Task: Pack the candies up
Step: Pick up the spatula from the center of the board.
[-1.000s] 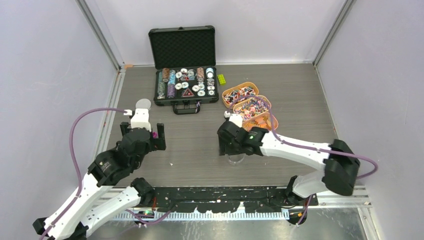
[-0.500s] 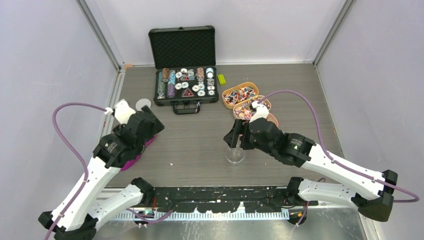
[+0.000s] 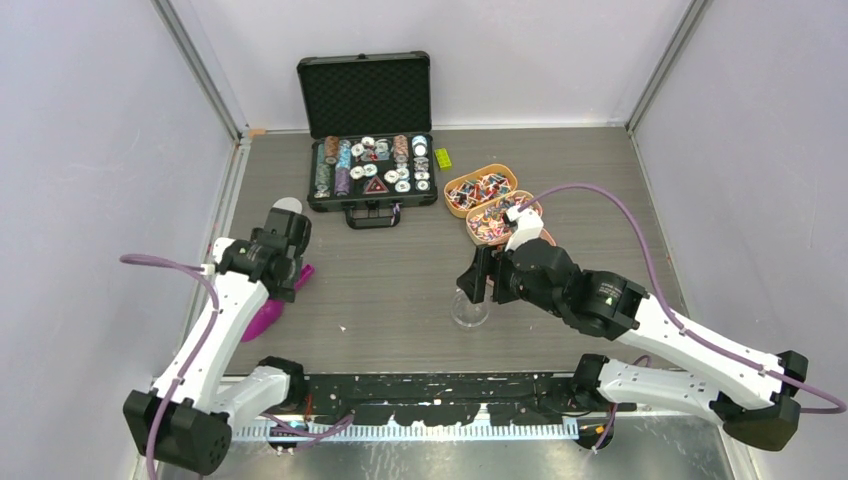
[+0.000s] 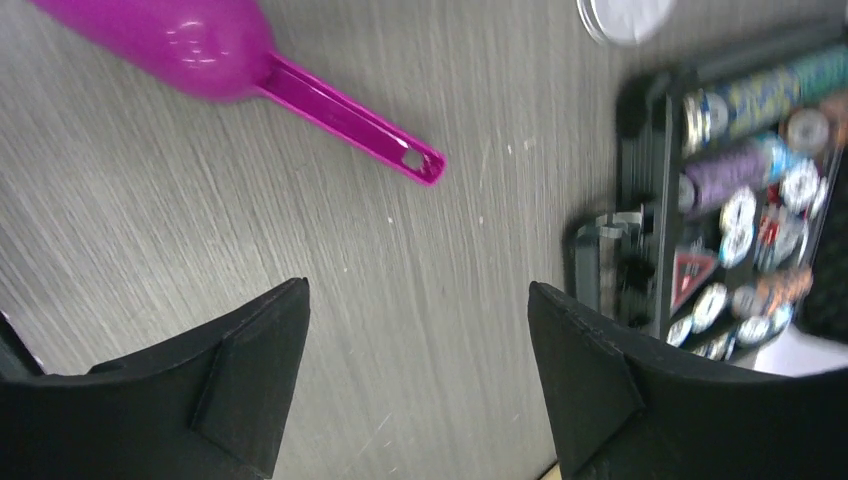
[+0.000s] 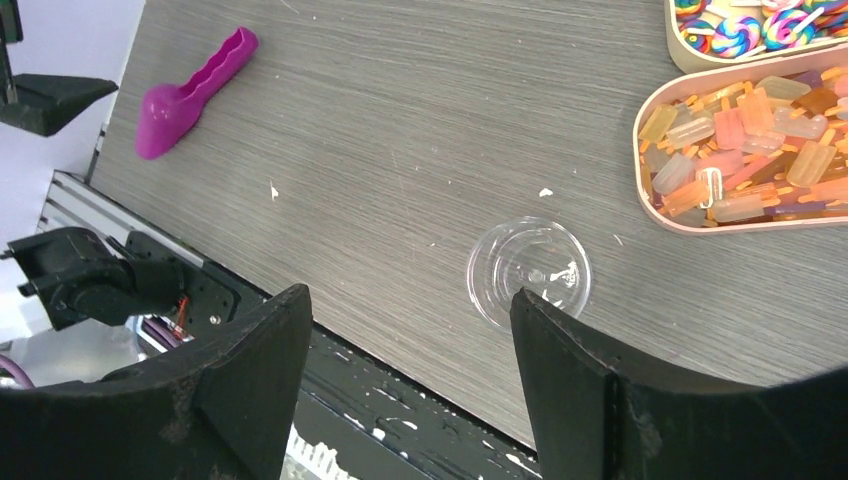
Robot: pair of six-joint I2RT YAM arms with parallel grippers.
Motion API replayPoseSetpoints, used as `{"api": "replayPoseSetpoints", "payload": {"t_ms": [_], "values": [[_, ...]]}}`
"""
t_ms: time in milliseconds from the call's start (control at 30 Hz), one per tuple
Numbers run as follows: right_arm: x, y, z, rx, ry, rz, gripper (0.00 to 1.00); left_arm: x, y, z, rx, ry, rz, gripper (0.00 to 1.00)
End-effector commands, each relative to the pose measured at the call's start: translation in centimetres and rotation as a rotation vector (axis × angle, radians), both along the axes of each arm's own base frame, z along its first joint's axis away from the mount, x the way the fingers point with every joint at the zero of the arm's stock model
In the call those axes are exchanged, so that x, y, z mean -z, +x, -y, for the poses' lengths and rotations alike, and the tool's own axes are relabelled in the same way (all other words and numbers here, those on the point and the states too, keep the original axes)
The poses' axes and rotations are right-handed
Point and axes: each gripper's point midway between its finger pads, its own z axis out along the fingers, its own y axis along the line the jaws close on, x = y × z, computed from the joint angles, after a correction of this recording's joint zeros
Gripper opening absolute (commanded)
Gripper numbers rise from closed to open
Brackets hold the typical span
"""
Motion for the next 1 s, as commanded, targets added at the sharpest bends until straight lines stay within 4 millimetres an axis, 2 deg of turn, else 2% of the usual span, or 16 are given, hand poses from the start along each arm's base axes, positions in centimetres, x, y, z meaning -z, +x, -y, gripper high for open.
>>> {"api": "replayPoseSetpoints", "payload": {"t_ms": [0, 100, 200, 400, 600, 700, 767, 800, 900, 967], "values": [[-3.0, -0.6, 0.7, -0.039, 0.039, 0.066, 0.77, 1.6, -0.8, -3.2, -0.32, -0.024, -0.019, 0.8], [-3.9, -0.8, 1.5, -0.005, 0.095, 0.08, 0.77, 4.0, -0.6, -3.9, -0.391, -0.085, -0.091, 0.8], [-4.1, -0.5, 2.9, 0.072, 0.151, 0.099, 0.77, 5.9, 0.6, -4.3, -0.416, -0.145, -0.119, 0.8], [-4.0, 0.2, 4.0, 0.171, 0.202, 0.107, 0.77, 8.0, 2.1, -6.1, -0.442, -0.148, -0.19, 0.79], [-4.4, 1.4, 4.1, 0.226, 0.162, 0.122, 0.77, 11.3, 2.3, -5.3, -0.417, -0.184, -0.313, 0.79], [-4.2, 1.5, 3.6, 0.227, 0.158, 0.098, 0.77, 13.5, 2.6, -4.8, -0.402, -0.221, -0.338, 0.77], [-3.9, 1.5, 3.2, 0.228, 0.162, 0.081, 0.76, 14.1, 2.8, -4.7, -0.385, -0.224, -0.361, 0.76], [-3.7, 1.5, 3.1, 0.229, 0.16, 0.077, 0.76, 14.2, 2.8, -4.7, -0.379, -0.223, -0.375, 0.72], [-3.5, 1.7, 2.8, 0.227, 0.152, 0.075, 0.76, 13.9, 2.6, -4.9, -0.369, -0.206, -0.385, 0.31], [-3.6, 1.8, 2.7, 0.224, 0.145, 0.079, 0.76, 13.0, 2.6, -5.2, -0.355, -0.183, -0.364, 0.21]]}}
